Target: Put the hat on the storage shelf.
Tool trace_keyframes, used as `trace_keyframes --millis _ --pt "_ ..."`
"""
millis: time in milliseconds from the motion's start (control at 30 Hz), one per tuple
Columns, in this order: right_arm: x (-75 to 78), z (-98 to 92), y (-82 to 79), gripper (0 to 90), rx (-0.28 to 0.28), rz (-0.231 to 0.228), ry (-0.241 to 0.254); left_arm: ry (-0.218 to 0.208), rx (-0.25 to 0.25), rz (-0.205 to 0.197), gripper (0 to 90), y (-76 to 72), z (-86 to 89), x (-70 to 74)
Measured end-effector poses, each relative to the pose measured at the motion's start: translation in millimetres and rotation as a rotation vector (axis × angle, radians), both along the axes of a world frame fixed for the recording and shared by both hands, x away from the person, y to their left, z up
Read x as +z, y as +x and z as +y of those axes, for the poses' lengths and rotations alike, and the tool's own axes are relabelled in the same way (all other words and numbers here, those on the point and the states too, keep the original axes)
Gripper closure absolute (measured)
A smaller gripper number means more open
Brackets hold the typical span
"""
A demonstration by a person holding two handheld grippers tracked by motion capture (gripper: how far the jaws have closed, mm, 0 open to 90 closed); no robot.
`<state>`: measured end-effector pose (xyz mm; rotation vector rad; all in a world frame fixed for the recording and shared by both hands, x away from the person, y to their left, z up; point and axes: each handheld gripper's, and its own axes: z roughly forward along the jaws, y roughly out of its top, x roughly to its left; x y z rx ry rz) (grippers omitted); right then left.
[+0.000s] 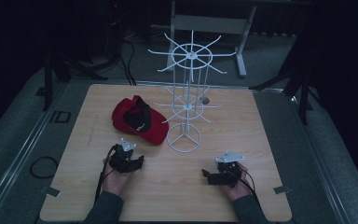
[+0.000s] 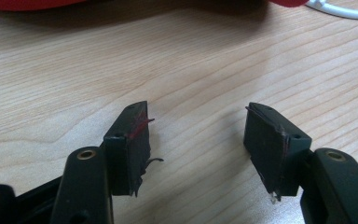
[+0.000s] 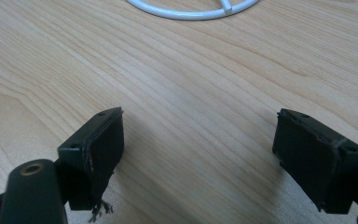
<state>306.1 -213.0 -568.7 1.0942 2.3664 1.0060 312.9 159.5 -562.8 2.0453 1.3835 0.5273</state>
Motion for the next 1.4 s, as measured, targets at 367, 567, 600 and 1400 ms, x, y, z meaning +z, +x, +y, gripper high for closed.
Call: trace_keyframes --millis 367,567,600,1400 --pt "0.0 -0.1 -0.2 16.3 0.001 0.000 0.000 0.010 -0.052 0.025 39.5 0.1 -2.0 2.3" --pt "0.1 0.0 -0.3 16.3 0.000 0.001 0.000 0.006 -0.053 0.051 50.0 0.3 -2.9 5.7" --pt "0.1 0.0 -0.3 16.3 0.000 0.001 0.000 -0.023 -0.071 0.075 51.1 0.4 -2.5 7.5" --pt "0.1 -0.1 -0.4 16.3 0.000 0.001 0.001 -0.173 -0.019 0.017 46.0 9.1 -8.9 26.8"
